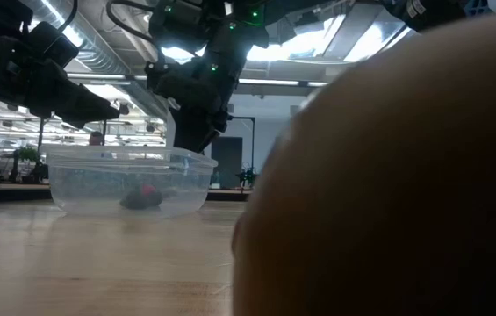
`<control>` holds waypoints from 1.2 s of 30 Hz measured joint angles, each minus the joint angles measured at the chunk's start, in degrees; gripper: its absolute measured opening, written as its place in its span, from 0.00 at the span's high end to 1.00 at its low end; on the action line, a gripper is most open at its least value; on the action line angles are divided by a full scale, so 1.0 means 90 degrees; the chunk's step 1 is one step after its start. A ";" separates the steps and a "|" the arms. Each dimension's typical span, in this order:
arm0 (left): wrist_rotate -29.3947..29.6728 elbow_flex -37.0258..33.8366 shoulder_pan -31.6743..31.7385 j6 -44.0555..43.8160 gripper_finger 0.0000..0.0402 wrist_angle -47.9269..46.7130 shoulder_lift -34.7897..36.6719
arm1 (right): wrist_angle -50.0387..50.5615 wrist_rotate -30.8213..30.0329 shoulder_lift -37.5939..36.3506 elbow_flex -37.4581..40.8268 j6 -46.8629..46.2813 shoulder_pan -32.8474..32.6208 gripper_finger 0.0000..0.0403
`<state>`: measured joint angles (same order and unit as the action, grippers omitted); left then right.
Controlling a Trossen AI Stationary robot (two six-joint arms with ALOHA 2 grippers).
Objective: Pick and placing Produce into tupperware
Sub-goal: Put the blueberry into the transparent bin, then put the right black cherry into the transparent bin
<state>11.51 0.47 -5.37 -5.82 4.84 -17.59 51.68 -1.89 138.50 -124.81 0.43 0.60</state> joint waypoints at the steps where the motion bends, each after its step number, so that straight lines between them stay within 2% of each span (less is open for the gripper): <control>1: 0.0000 -0.0001 0.0000 0.0000 0.60 0.0000 -0.0001 | 0.0000 0.0000 0.0000 0.0000 0.0002 0.0000 0.78; 10: 0.0000 0.0000 0.0000 0.0000 0.58 -0.0002 -0.0002 | -0.0039 0.0000 -0.0002 0.0002 0.0013 0.0000 0.69; 22: 0.0000 0.0000 0.0000 0.0000 0.59 -0.0002 0.0000 | -0.0058 0.0000 -0.0005 0.0002 0.0163 0.0000 0.52; 27: -0.0002 -0.0001 0.0000 0.0000 0.58 -0.0002 -0.0002 | -0.0103 0.0000 -0.0007 0.0003 0.0311 0.0003 0.50; 36: -0.0001 0.0000 0.0000 0.0000 0.59 -0.0002 0.0000 | 0.0393 0.0000 -0.0027 -0.0655 0.0150 0.0154 0.51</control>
<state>11.50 0.47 -5.37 -5.82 4.82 -17.59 55.22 -1.89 138.26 -130.71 1.77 1.98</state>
